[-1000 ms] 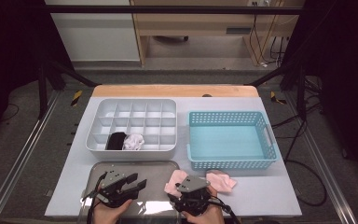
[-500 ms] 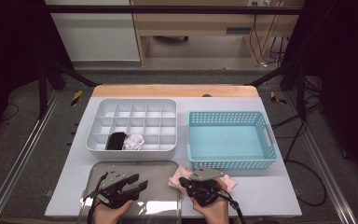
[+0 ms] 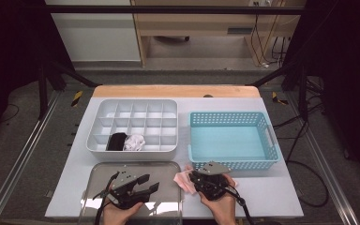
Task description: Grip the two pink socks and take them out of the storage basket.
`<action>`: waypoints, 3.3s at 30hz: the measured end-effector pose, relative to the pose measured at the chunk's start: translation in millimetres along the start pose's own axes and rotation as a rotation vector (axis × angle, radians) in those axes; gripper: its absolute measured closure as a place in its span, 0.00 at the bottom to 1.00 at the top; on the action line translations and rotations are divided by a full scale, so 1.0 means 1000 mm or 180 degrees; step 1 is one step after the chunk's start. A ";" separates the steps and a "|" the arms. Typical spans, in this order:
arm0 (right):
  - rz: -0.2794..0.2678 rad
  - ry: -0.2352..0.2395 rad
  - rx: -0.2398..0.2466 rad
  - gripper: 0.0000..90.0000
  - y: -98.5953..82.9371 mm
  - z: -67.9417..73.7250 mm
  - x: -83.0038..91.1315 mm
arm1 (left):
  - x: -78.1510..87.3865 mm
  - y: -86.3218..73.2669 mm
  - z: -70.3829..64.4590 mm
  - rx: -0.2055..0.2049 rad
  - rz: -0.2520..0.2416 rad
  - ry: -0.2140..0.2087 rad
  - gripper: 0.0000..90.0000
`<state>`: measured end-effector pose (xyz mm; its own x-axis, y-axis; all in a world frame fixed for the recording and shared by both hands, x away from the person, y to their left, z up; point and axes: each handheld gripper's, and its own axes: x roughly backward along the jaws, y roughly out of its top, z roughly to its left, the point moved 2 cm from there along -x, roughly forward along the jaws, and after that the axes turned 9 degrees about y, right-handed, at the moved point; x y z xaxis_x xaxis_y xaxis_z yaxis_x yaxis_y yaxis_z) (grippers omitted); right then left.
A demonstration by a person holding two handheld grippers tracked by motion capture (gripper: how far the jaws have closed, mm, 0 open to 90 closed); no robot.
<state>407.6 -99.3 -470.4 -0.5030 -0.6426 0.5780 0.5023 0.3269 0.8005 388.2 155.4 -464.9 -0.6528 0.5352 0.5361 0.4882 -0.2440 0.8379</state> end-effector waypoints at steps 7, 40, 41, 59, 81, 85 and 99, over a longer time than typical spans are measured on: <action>-0.0226 0.0081 0.0003 0.66 -0.001 -0.009 0.021 | -0.024 0.017 -0.020 -0.0080 0.0047 -0.0058 0.52; -0.0070 0.0219 -0.0070 0.67 -0.008 -0.013 0.012 | 0.004 0.006 0.003 0.0048 0.0336 -0.0200 0.95; -0.0055 0.0233 -0.0059 0.67 -0.007 -0.012 0.011 | 0.005 0.005 0.008 0.0071 0.0395 -0.0170 0.95; 0.0285 0.0244 -0.0025 0.70 -0.009 -0.004 -0.028 | -0.002 -0.024 0.021 0.0225 0.0401 0.0191 0.50; 0.0363 0.0399 -0.0168 0.96 -0.019 0.002 0.012 | -0.016 -0.007 0.018 0.0149 0.0434 0.0134 0.91; 0.0424 0.0306 -0.0143 0.88 -0.022 -0.005 0.008 | -0.015 -0.009 0.018 0.0215 0.0355 0.0212 0.60; 0.0240 0.0152 -0.0132 0.74 -0.021 -0.011 0.005 | -0.022 -0.018 -0.011 0.0068 0.0475 0.0171 0.65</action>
<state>402.4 -117.5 -485.8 -0.4290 -0.6499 0.6273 0.5667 0.3471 0.7472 387.4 139.7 -490.4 -0.6017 0.4501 0.6598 0.5941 -0.2999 0.7464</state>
